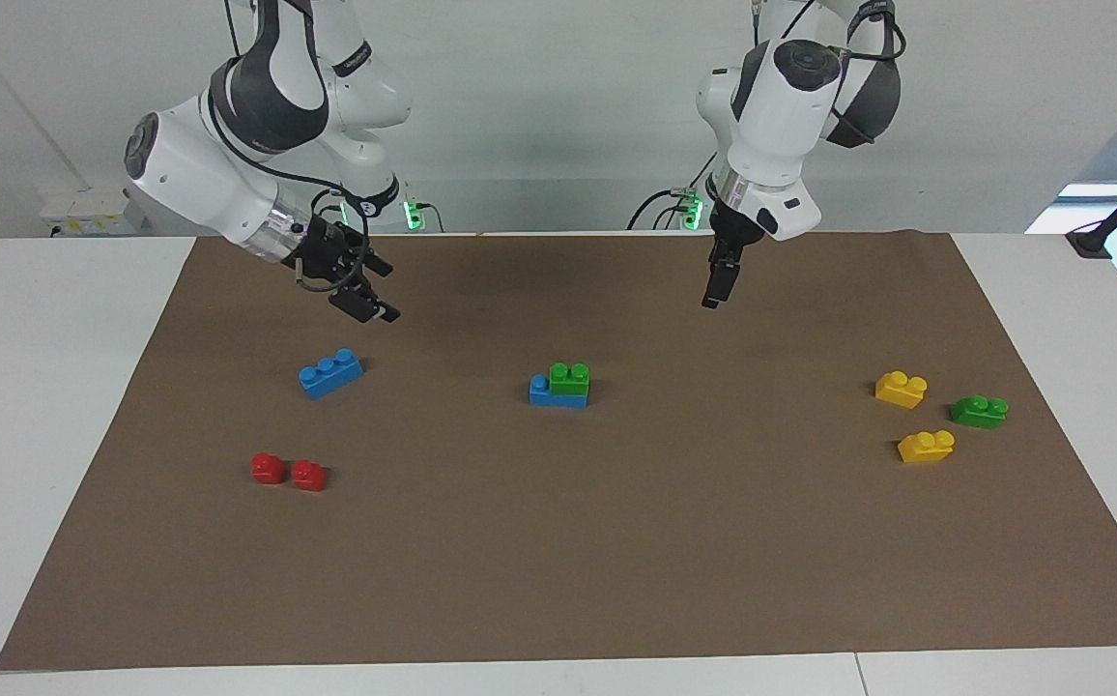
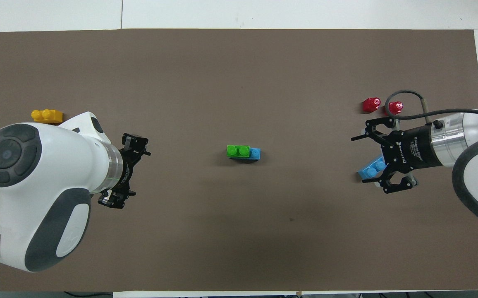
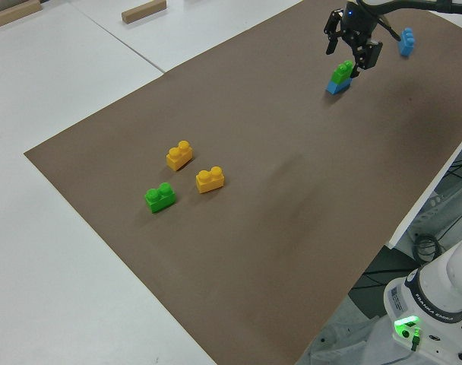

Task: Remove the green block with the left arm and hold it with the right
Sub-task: 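Reach the left gripper toward the green block while the right gripper approaches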

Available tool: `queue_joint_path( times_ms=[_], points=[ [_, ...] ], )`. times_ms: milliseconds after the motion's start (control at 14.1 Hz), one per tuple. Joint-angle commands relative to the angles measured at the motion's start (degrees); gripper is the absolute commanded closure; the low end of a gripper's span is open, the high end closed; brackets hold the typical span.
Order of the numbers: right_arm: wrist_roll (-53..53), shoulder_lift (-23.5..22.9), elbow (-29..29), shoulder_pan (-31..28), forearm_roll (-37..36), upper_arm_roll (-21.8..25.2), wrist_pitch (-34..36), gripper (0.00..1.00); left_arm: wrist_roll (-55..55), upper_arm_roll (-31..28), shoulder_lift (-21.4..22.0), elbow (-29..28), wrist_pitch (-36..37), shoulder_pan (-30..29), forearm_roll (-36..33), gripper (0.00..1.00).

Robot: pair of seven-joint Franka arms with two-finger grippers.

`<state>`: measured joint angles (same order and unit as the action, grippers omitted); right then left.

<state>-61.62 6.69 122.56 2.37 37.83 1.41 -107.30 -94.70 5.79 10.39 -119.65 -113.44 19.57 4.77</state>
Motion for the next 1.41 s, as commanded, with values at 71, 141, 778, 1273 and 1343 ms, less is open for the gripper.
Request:
queue_joint_path(
  times_ms=[71, 141, 778, 1273, 1343],
  points=[
    [4.5, -0.4, 2.7, -1.0, 4.1, -0.4, -2.2, 0.0, -9.6, -0.8, -2.8, 0.4, -4.0, 4.1, 0.2, 0.0],
    [6.1, -0.9, 3.3, -1.1, 5.9, -0.4, -2.2, 0.0, -10.6, -0.8, -3.8, 1.2, -4.2, 4.8, 0.2, 0.0],
    [-2.0, -4.2, 4.7, 7.6, 11.1, -0.4, -9.9, 0.0, -22.9, -0.4, -14.4, 9.2, -7.1, 9.3, -3.9, 0.0],
    [-6.1, -8.7, 4.5, 8.1, 11.2, -0.4, -11.4, 0.0, -27.0, -0.4, -20.1, 15.3, -6.1, 9.6, -4.6, 0.0],
    [-6.1, -9.1, 4.4, 8.3, 11.2, -0.5, -12.4, 0.0, -27.7, -0.4, -20.4, 15.4, -6.2, 9.7, -4.7, 0.0]
  ],
)
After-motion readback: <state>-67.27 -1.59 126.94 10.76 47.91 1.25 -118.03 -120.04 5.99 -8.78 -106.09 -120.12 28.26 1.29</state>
